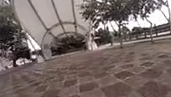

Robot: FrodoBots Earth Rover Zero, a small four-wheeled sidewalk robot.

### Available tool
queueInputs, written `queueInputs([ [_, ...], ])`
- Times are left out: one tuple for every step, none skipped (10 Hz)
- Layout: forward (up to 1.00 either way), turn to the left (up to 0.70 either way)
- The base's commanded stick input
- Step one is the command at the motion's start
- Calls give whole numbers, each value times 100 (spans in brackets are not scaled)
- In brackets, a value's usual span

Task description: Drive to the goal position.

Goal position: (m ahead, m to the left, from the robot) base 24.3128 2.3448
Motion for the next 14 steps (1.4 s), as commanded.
queueInputs([
  [100,0],
  [100,0],
  [100,0],
  [100,0],
  [100,0],
  [100,0],
  [100,0],
  [100,0],
  [100,0],
  [100,0],
  [100,0],
  [100,0],
  [100,0],
  [100,0],
])
